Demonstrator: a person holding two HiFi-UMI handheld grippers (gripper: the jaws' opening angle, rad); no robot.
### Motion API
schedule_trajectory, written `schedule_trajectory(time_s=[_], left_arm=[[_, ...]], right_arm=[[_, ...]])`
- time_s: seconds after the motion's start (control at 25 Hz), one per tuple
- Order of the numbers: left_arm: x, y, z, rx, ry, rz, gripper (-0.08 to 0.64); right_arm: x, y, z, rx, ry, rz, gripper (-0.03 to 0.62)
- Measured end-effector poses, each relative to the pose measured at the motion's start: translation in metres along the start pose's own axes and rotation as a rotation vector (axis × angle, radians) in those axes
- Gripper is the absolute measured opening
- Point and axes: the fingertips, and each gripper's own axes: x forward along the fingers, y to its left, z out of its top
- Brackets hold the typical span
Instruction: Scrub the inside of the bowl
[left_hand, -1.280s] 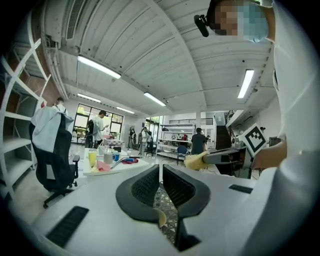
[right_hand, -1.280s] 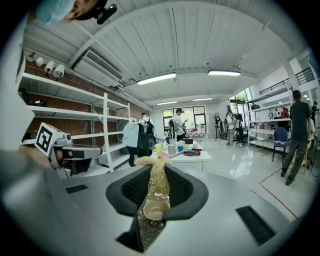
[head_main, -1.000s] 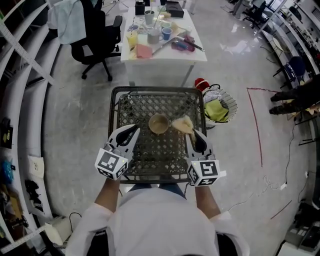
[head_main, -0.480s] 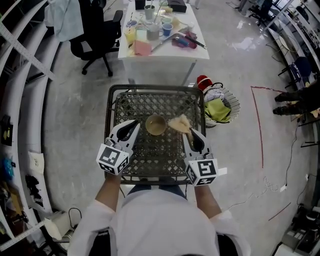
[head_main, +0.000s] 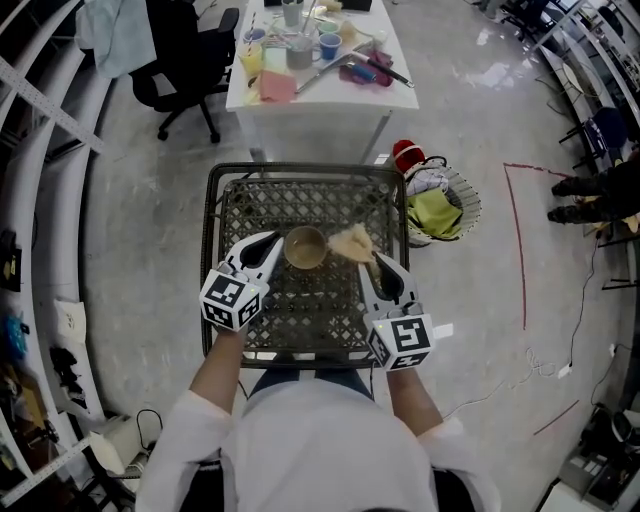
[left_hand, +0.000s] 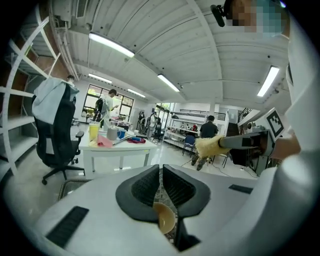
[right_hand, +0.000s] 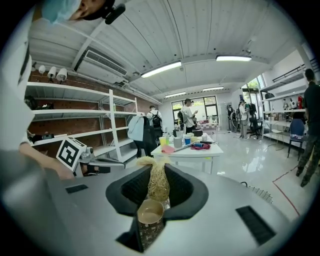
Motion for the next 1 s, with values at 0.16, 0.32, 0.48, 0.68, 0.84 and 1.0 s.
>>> schedule_trajectory(time_s=[0.16,0.32,0.48,0.68,0.84,1.0], left_arm=[[0.017,0.007,-0.023,-0.043,0.065,0.006,0.046],[0.033,0.013,-0.048,-0.067,0.138,0.011,0.046],[0.044,0.020,-0.075,-0.101,0.208,0.016,0.046],[0.053,0.029,-0.102,-0.143,0.283,0.048,0.046],[0.060,0.036,-0.121,-0.162,0.342,0.060,0.046],[0.065,0.041,-0.136,-0.192,0.393,0.070,0.048]], right_arm=[[0.007,-0.001,-0.005,0.011,0.013,0.013,0.091],[0.014,0.000,-0.009,0.017,0.024,0.031,0.091],[0.020,0.003,-0.010,0.022,0.026,0.051,0.091],[0.024,0.003,-0.015,0.026,0.037,0.064,0.091],[0.027,0.003,-0.017,0.026,0.044,0.074,0.091],[0.030,0.005,-0.018,0.025,0.052,0.085,0.091]])
